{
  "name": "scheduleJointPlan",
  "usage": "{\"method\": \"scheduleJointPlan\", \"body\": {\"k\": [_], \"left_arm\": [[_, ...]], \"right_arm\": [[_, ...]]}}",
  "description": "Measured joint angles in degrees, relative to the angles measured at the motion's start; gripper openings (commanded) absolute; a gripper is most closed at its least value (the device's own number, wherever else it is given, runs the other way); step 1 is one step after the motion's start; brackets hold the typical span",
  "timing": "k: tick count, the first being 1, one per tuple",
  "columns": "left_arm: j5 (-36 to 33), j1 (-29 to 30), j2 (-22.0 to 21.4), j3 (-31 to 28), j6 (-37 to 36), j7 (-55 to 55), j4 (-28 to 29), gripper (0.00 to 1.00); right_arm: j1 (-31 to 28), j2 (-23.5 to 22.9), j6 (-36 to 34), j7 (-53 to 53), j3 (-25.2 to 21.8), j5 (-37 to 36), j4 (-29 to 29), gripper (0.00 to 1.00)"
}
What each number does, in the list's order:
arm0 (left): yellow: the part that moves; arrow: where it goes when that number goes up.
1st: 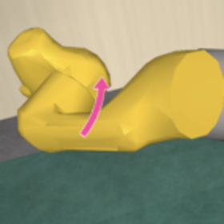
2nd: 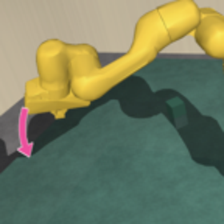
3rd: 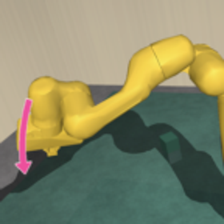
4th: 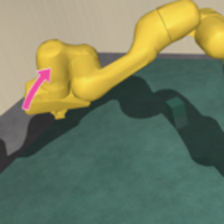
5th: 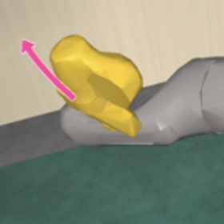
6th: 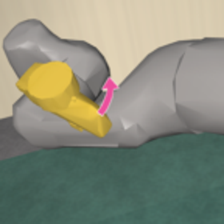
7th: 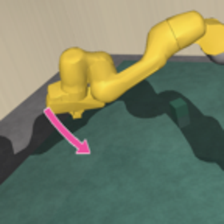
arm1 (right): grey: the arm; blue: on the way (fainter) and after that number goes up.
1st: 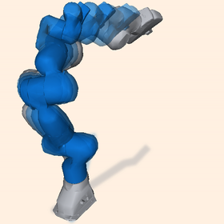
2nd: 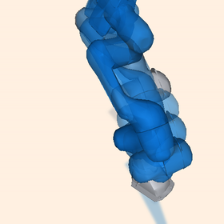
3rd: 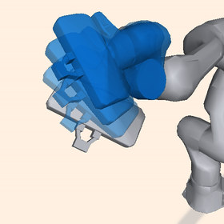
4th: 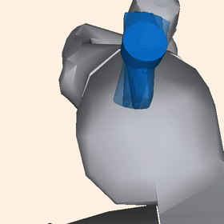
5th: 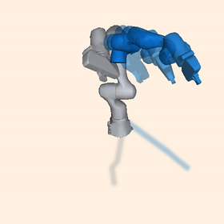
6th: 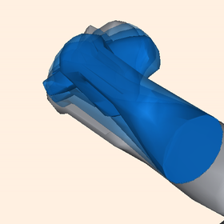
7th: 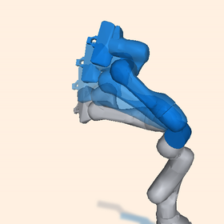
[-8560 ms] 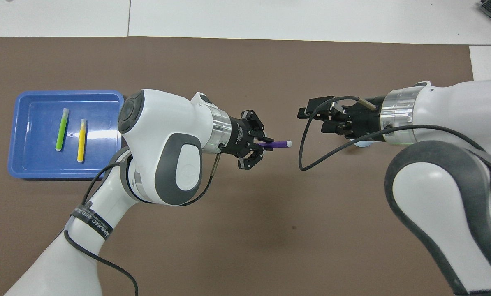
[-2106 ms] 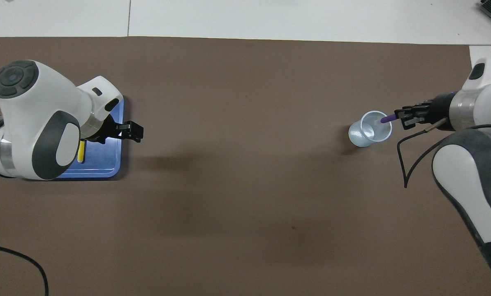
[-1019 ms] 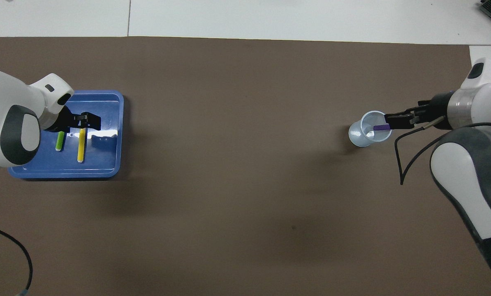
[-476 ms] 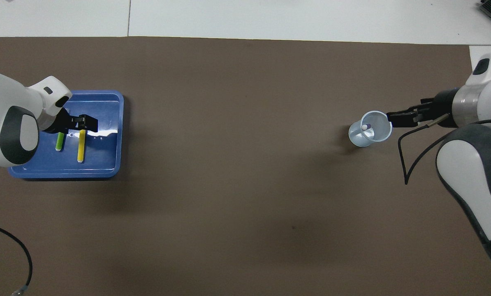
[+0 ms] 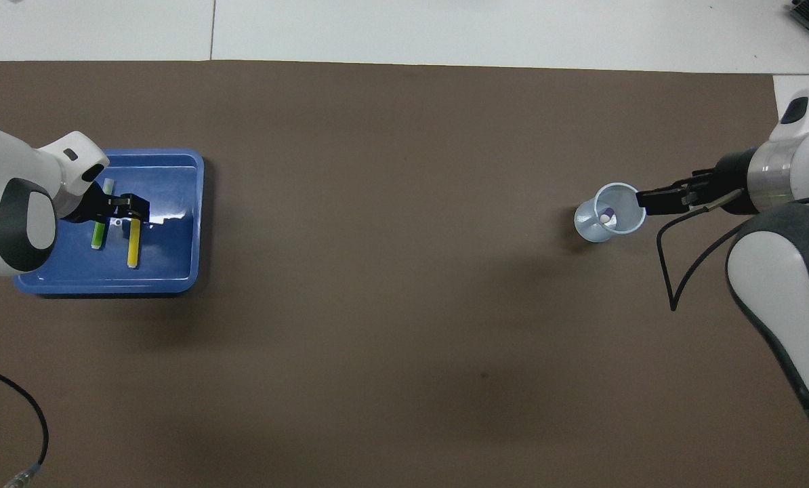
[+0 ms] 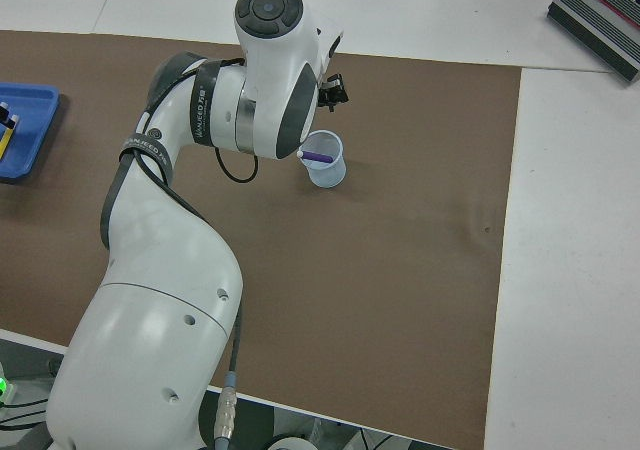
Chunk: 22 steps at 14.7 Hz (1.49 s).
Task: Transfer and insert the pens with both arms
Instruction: 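Release the pen in the cup while the left gripper grasps yellow pen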
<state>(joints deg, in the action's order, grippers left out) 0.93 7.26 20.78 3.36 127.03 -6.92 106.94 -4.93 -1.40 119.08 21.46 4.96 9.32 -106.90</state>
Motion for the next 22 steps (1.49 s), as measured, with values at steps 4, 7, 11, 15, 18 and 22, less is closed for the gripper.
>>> {"method": "scheduleJointPlan", "body": {"k": [4,7,11,15,18,22], "left_arm": [[-0.09,0.00,0.19,0.12,0.06,-0.34,0.72,0.60],[-0.12,0.00,0.21,0.12,0.43,-0.53,1.36,0.59],[-0.16,0.00,0.20,0.12,0.43,-1.56,1.50,0.54],[-0.17,0.00,0.20,0.12,0.51,-1.78,1.98,0.52],[-0.17,0.00,0.20,0.12,0.60,-1.85,2.11,0.33],[-0.18,0.00,0.20,0.12,0.63,-1.93,2.14,0.00]], "right_arm": [[0.89,0.24,-2.02,-3.75,0.28,0.00,0.85,1.00],[0.96,0.28,-2.24,-4.06,0.35,0.00,1.01,1.00],[1.05,0.30,-3.13,-4.22,0.37,0.00,1.04,1.00],[2.14,0.99,-4.55,-8.51,0.41,0.00,1.06,1.00],[2.32,1.53,-6.46,-12.65,0.58,0.00,1.07,1.00],[2.38,1.86,-9.07,-17.56,1.77,4.53,1.07,1.00]]}}
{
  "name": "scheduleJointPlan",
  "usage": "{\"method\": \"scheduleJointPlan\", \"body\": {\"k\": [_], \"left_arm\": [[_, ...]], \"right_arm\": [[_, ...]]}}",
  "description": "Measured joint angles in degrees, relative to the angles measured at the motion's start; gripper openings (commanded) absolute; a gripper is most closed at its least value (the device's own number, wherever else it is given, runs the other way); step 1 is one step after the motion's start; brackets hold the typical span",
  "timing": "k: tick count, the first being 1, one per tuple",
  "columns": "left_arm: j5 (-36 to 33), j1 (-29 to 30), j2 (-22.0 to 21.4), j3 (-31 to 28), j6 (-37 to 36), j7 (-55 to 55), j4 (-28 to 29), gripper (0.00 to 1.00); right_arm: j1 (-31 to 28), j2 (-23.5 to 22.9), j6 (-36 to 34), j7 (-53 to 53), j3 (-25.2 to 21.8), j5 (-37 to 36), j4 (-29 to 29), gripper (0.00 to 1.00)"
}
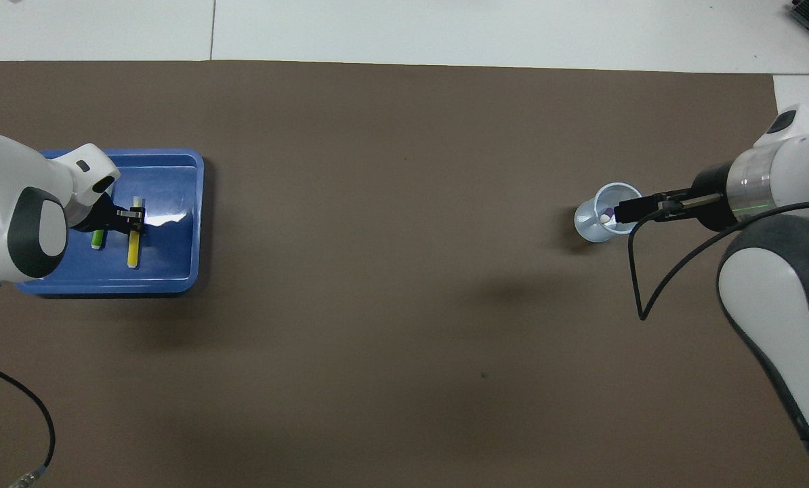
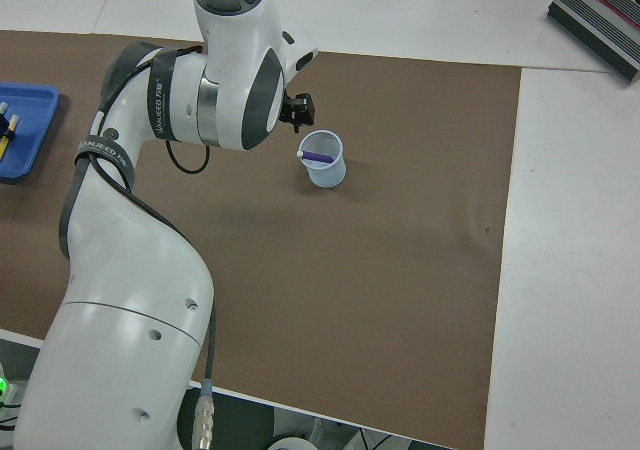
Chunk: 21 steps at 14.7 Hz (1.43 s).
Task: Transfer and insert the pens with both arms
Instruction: 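Release the pen in the cup while the left gripper grasps yellow pen, then lift the yellow pen with the left gripper while the right gripper approaches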
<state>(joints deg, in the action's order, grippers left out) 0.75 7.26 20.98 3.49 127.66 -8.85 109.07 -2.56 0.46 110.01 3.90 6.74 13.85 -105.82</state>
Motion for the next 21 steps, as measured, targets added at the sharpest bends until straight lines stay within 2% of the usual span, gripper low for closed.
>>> {"method": "scheduleJointPlan", "body": {"k": [7,14,17,21], "left_arm": [[-0.02,-0.02,-0.09,0.08,-2.02,-0.11,-2.03,0.00],[-0.48,-0.21,-1.07,0.86,-3.14,-0.21,-4.22,0.00],[-0.46,-1.48,-1.47,2.16,-8.72,0.40,-6.53,0.00],[4.46,-2.82,-2.51,2.46,-16.34,17.41,-8.78,0.00]], "right_arm": [[0.20,0.46,-0.80,-13.45,4.17,10.43,0.00,1.00],[2.43,0.25,-0.06,-19.79,4.43,20.39,-0.29,1.00],[4.58,0.14,1.43,-25.01,4.51,21.11,-0.33,1.00],[6.83,0.13,2.69,-30.89,4.57,21.35,-0.34,1.00]]}}
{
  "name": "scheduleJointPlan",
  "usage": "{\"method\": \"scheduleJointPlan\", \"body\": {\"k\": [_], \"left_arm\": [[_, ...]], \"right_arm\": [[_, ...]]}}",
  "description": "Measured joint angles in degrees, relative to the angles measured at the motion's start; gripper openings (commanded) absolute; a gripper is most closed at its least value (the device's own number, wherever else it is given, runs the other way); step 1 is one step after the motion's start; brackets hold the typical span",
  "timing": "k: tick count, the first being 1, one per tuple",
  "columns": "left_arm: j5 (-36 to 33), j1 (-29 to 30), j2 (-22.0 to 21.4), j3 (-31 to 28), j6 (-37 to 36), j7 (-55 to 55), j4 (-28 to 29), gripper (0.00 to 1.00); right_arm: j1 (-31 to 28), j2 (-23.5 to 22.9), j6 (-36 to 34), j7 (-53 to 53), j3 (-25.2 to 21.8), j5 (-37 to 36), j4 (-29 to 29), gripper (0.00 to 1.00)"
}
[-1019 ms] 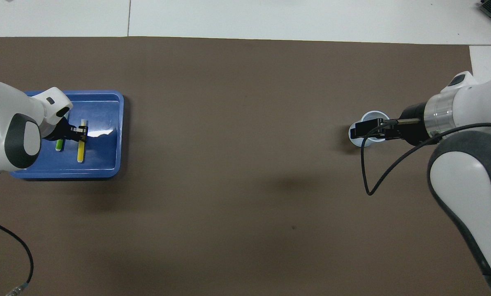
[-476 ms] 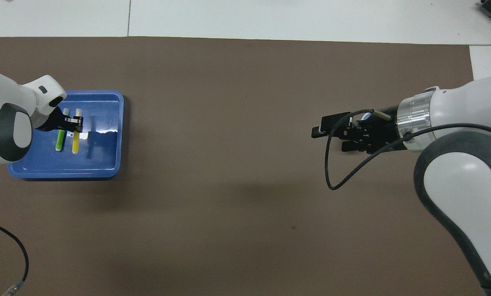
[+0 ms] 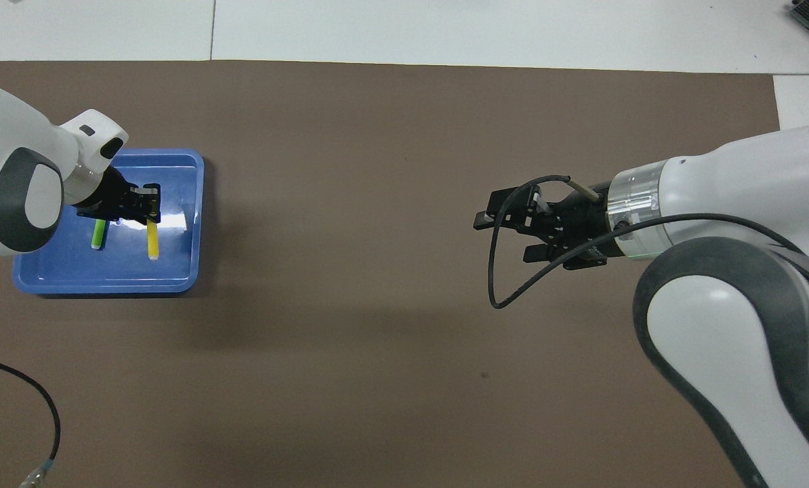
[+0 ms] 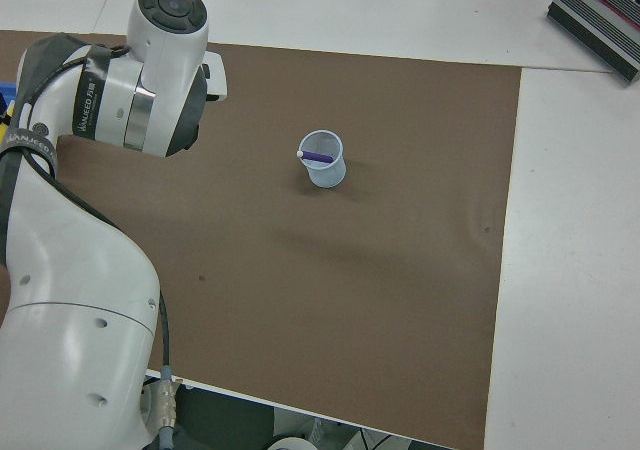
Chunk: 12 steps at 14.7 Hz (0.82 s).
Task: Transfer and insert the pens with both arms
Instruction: 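Lift the yellow pen with the left gripper while the right gripper approaches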
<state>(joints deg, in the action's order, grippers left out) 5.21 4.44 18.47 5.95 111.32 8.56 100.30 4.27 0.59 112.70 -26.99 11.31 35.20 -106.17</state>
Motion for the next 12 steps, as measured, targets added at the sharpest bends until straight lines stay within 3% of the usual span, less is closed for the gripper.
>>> {"method": "scheduleJointPlan", "body": {"k": [7,12], "left_arm": [[14.19,-2.81,-0.94,0.38,-5.92,23.80,-0.03,0.00],[20.44,-6.10,-1.09,0.67,-6.17,36.11,-0.03,0.00]], "right_arm": [[2.96,-0.06,2.81,-8.01,0.07,0.01,-0.05,1.00],[7.84,-0.25,10.79,-14.81,0.17,-0.44,-0.52,0.99]]}}
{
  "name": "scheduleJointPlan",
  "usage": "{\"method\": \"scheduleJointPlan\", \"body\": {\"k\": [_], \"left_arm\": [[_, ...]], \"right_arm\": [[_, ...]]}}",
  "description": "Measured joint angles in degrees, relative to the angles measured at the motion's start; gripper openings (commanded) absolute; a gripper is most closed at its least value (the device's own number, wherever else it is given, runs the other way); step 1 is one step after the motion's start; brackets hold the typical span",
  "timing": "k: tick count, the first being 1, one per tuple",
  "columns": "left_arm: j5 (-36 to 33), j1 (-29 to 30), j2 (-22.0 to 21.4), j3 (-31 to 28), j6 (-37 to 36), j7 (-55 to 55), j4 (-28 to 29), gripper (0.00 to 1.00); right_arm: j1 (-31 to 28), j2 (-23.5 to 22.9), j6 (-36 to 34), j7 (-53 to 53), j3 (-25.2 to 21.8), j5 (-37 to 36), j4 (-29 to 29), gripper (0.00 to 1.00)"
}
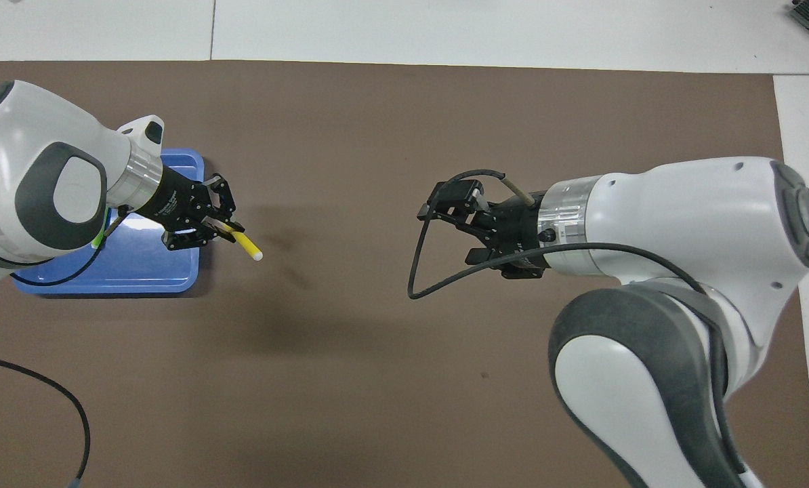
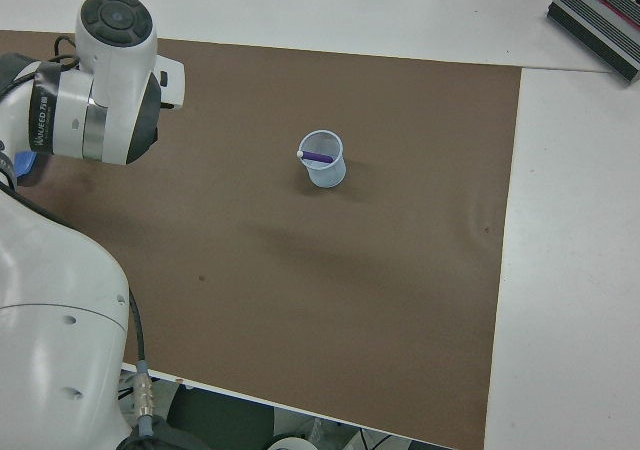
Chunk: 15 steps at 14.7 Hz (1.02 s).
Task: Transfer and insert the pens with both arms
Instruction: 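Lift the yellow pen with the left gripper while the right gripper approaches, then grasp the yellow pen tip with the right gripper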
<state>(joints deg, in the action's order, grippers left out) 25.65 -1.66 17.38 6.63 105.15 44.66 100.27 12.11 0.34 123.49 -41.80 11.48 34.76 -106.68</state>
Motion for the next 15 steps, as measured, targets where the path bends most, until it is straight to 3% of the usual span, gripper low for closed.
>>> {"method": "scheduleJointPlan", "body": {"k": [3,6,15], "left_arm": [[6.81,-1.22,-0.05,0.06,0.00,6.04,0.00,0.00],[10.26,-1.90,-0.17,0.66,0.11,11.56,0.00,0.00],[25.87,-7.82,-0.22,1.11,4.42,27.60,0.28,0.00]], "right_arm": [[0.75,-0.03,1.90,-2.84,-0.01,-2.64,-0.64,0.90],[2.25,-0.02,8.45,-3.91,0.00,-3.30,-2.99,0.74],[6.28,-1.45,20.79,0.06,0.05,-4.12,-6.64,0.71]]}}
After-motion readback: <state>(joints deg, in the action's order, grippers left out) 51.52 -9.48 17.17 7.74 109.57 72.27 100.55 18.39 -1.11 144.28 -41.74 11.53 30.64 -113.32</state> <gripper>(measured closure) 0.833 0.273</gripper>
